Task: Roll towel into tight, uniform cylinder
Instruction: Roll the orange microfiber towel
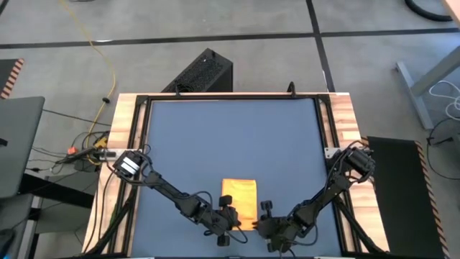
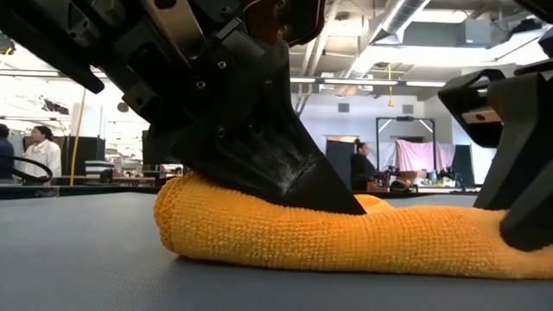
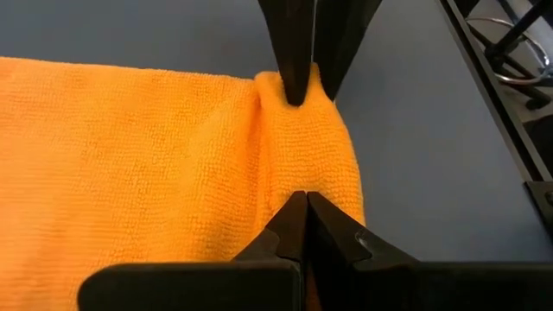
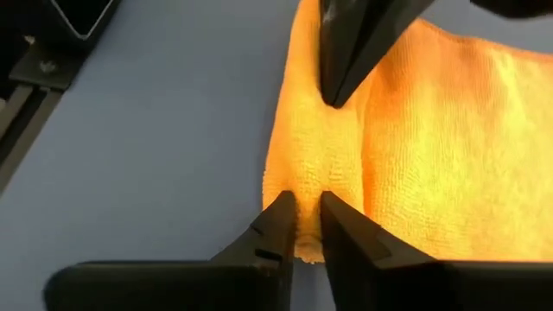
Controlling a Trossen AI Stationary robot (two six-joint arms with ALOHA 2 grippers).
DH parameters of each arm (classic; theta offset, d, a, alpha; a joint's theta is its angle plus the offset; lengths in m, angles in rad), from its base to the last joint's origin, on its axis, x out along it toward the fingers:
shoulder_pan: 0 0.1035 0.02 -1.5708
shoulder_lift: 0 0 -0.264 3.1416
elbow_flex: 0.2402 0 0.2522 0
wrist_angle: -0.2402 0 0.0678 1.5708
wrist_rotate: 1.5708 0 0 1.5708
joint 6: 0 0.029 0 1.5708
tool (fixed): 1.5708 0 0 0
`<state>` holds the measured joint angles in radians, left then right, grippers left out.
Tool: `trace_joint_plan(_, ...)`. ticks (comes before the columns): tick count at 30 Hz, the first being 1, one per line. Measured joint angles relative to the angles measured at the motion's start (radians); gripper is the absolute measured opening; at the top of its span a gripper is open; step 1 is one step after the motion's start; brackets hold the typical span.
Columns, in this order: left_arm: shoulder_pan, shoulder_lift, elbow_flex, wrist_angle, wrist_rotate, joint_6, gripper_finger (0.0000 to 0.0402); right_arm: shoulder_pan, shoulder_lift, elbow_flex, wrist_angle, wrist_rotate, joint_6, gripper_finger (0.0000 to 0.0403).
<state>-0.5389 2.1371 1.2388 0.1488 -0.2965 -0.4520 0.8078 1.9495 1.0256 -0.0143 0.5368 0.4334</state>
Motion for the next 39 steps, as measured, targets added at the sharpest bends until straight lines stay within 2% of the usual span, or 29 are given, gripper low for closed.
trace_joint_plan(3, -0.009, -0.019, -0.002, -0.005, -0.031, 0.033, 0.0000, -0.007, -0.001, 0.000, -0.001, -0.011, 0.050, 0.0050)
trace_joint_plan(7, -0.040, -0.068, -0.004, -0.012, -0.137, 0.101, 0.0000, -0.008, -0.001, 0.000, 0.000, -0.014, 0.098, 0.0022)
trace_joint_plan(10, -0.062, -0.088, -0.004, 0.000, -0.204, 0.146, 0.0000, -0.009, -0.001, -0.001, 0.000, -0.032, 0.149, 0.0020)
trace_joint_plan(19, -0.100, -0.088, -0.003, 0.089, -0.306, 0.267, 0.0000, -0.025, 0.000, -0.003, 0.055, -0.118, 0.241, 0.0019)
trace_joint_plan(25, -0.079, -0.088, -0.002, -0.027, -0.309, 0.163, 0.0000, -0.024, -0.001, -0.016, 0.112, -0.146, 0.274, 0.0019)
trace_joint_plan(34, -0.081, -0.068, -0.001, -0.047, -0.242, 0.113, 0.0000, -0.009, -0.005, -0.206, 0.532, -0.163, 0.431, 0.0019)
trace_joint_plan(39, -0.080, -0.029, -0.001, -0.017, -0.205, 0.082, 0.0000, -0.005, -0.008, -0.275, 0.668, -0.156, 0.551, 0.0019)
